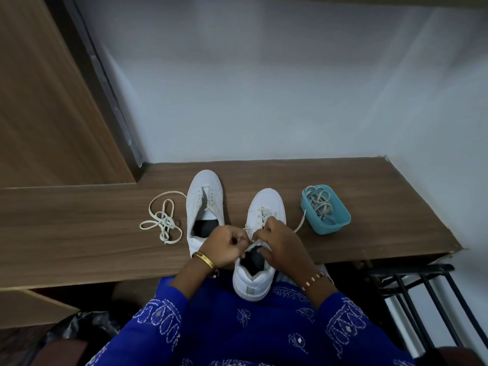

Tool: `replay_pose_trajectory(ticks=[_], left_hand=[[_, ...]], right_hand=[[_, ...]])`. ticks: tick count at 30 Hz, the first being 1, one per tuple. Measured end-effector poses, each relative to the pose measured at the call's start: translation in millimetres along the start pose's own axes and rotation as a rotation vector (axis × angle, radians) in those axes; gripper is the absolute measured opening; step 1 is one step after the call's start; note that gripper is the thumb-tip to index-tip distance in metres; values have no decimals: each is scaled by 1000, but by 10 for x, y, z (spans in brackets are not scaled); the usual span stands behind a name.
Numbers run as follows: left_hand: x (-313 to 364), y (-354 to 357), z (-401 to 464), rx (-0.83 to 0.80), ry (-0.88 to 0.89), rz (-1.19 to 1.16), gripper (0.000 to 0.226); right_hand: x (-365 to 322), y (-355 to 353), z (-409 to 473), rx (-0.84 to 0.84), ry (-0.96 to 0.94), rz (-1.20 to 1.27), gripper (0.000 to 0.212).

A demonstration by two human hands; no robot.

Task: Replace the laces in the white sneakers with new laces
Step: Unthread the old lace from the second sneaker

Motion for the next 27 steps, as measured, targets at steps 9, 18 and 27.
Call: replay_pose_trajectory(ticks=[9, 18, 27], left_hand=[[63, -263, 95, 193, 74, 171, 42], [149, -239, 169, 200, 100, -120, 43], [357, -347, 147, 329, 185, -333, 46]], right_hand=[[265, -72, 47, 82, 482, 677, 24], [325, 57, 12, 20, 842, 1162, 30], [399, -5, 4, -13, 666, 861, 33]])
Point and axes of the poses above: each hand's wrist, its own z-axis towards the middle knuckle, its own y-axis out of the palm, x = y × z, the point moved 4 cm from there along z, towards the middle knuckle, and after that the axes turned 14 degrees about -z, right-handed, at the moved point
